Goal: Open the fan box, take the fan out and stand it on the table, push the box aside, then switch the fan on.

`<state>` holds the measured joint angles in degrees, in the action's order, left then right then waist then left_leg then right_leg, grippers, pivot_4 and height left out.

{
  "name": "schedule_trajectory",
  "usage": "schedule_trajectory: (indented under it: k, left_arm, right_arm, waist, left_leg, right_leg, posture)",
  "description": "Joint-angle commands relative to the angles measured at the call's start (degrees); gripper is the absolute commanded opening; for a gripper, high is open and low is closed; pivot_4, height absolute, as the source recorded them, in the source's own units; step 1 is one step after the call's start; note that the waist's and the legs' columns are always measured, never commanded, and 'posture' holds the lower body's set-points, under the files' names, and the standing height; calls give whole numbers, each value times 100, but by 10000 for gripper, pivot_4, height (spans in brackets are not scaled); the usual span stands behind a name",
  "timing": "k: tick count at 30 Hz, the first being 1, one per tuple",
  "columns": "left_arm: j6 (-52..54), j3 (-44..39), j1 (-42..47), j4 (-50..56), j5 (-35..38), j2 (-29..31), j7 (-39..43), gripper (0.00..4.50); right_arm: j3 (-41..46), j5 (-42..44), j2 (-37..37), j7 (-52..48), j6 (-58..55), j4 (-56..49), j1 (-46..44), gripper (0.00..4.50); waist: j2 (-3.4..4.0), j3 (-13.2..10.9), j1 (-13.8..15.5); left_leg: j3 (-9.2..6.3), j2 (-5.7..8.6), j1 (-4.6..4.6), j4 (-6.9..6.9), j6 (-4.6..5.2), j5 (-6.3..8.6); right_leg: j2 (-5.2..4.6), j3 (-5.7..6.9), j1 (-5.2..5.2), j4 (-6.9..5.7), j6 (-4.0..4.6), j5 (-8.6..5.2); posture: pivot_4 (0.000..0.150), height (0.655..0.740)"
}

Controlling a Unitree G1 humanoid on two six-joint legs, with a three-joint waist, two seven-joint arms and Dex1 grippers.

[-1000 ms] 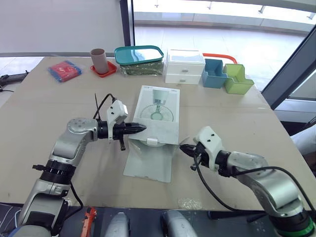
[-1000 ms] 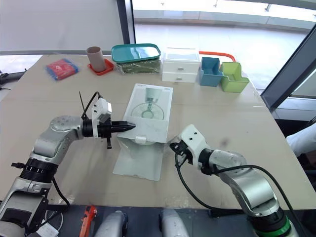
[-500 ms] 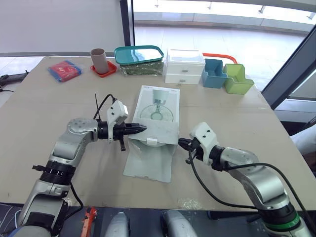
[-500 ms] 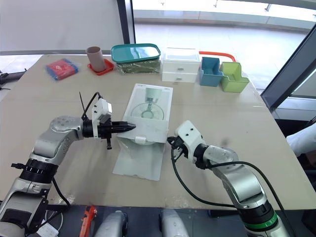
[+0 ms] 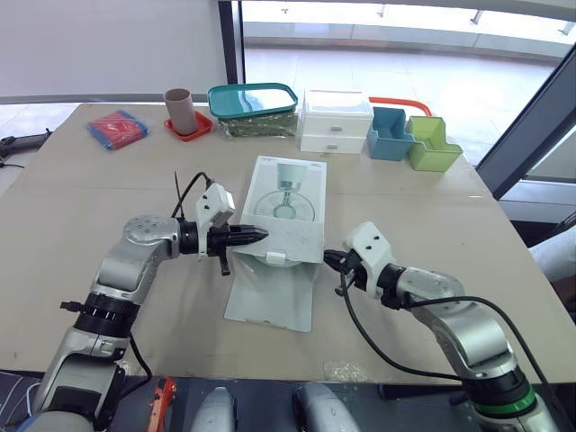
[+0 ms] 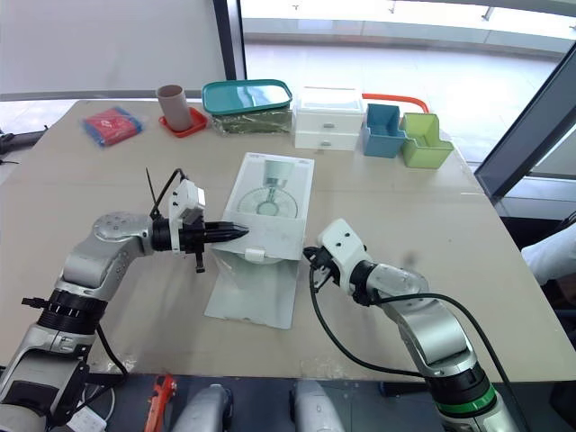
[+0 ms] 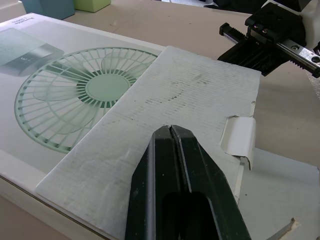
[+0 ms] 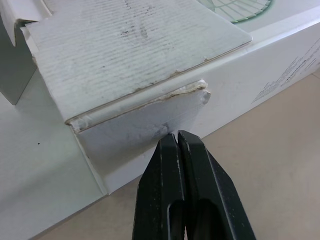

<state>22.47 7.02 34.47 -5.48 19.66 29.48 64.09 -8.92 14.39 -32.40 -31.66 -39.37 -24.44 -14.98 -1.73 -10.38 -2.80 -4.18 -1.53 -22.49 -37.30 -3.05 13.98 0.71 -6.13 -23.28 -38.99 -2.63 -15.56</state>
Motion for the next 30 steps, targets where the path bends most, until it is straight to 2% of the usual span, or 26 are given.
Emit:
schedule_trajectory:
  k: [1,30]
  left_arm:
    - [73,150,-88,42,-66,-30,-2,0]
    - [80,134,-93,53,-85,-62,-13,0]
  right_arm:
    - [62,3,45,-62,165,-98,-76,434]
    - [80,-11,70,-180,242,-45,-53,434]
  waist:
    - [0,0,0]
    - [0,0,0]
  left_leg:
    - [0,0,0,0,0,0]
    - [0,0,0,0,0,0]
  right_leg:
    - [0,0,0,0,0,0]
    - [0,0,0,0,1,1]
  posture:
    - [1500,7400]
    - [1500,7400]
